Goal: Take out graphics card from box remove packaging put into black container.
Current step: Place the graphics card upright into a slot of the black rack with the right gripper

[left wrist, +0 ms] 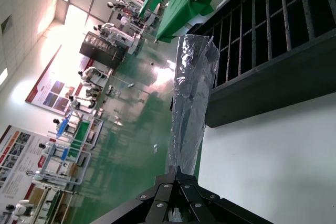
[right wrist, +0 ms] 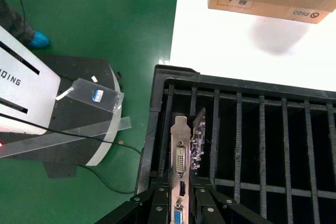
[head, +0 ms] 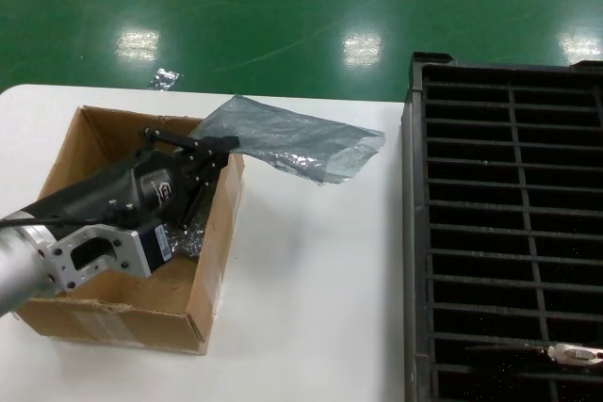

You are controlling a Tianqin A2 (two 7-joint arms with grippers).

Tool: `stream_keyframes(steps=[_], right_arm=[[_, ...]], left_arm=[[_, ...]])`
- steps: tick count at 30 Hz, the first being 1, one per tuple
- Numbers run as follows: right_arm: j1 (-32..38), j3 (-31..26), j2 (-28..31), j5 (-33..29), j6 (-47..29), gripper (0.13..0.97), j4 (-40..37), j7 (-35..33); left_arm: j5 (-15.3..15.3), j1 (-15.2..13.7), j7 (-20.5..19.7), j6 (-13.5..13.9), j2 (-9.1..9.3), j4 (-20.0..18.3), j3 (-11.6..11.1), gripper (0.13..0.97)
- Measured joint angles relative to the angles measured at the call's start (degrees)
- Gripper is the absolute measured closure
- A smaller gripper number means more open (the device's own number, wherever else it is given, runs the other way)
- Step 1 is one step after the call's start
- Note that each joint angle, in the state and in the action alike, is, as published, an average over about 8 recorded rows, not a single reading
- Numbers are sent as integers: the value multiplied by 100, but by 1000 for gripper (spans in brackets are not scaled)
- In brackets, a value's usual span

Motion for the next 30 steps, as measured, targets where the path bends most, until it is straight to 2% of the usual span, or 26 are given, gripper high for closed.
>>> stream_keyframes(steps=[14, 30], right_arm=[[279, -261, -178, -71, 0, 910, -358, -206], [500, -512, -305, -86, 0, 910, -388, -271]], left_arm=[[0, 0, 0, 0, 0, 0, 0, 958], [0, 0, 0, 0, 0, 0, 0, 958]])
